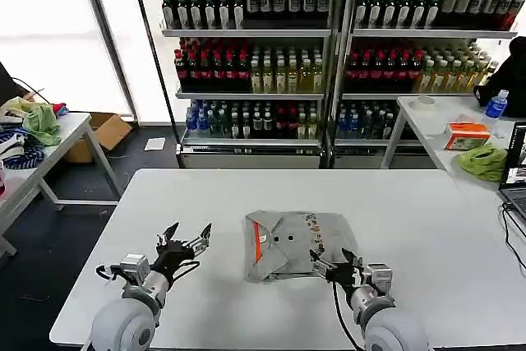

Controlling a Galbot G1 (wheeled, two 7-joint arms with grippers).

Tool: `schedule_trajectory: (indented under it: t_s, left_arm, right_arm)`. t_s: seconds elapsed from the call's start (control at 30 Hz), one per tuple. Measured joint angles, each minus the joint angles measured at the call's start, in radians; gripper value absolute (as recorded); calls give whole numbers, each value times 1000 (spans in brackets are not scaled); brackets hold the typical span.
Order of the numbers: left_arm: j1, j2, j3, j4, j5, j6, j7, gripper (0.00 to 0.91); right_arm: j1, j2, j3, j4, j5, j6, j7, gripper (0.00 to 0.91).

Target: Fold and organize the clothes.

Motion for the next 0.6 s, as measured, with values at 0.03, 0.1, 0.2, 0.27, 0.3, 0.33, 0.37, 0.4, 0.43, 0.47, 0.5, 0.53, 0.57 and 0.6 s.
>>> schedule_trajectory:
  t_s: [0.03, 0.1, 0.2, 0.27, 0.3, 0.33, 0.37, 0.4, 0.43, 0.47, 0.5, 0.53, 0.57, 0.6]
  left_arm:
    - [1, 0, -1, 0, 0, 0, 0, 907]
    - [2, 0, -1, 0, 0, 0, 1, 907]
    - [3, -1, -1, 0, 1, 0, 1, 907]
    - [5, -2, 1, -1, 2, 1, 1, 907]
    - [5, -2, 1, -1, 2, 2, 1, 907]
    - [6, -2, 1, -2, 2, 2, 1, 907]
    - [6, -2, 1, -4, 2, 2, 1, 907]
    - [6, -2, 0, -5, 2, 3, 1, 907]
    - [7, -1, -2, -7, 1, 4, 1, 907]
    - [8, 1, -4, -9, 0, 4, 1, 907]
    - [9, 2, -7, -11, -1, 4, 1, 907]
    - [10, 4, -10, -13, -3, 5, 1, 907]
    - [12, 5, -12, -16, -6, 5, 1, 907]
    - [14, 6, -15, -18, -7, 4, 0, 907]
  right_arm:
    - [-6, 3, 3, 2, 8, 0, 9, 907]
    - [-17, 6, 9, 4, 24, 0, 26, 907]
    - [-33, 8, 15, 4, 42, 0, 49, 907]
    - [-43, 10, 18, 4, 52, 0, 62, 907]
    - [-47, 10, 20, 4, 59, 0, 67, 907]
    - [-49, 11, 22, 3, 64, 0, 71, 907]
    - [-50, 12, 24, 3, 69, 0, 74, 907]
    - [-51, 12, 26, 3, 75, 0, 78, 907]
    - [-52, 12, 27, 3, 80, 0, 81, 907]
    - [-52, 13, 28, 4, 84, 0, 83, 907]
    - [-52, 13, 31, 7, 87, 0, 85, 907]
    - [-52, 14, 34, 10, 89, 0, 86, 907]
    - [-52, 14, 37, 14, 92, 0, 86, 907]
    - [-51, 14, 41, 20, 94, 0, 86, 907]
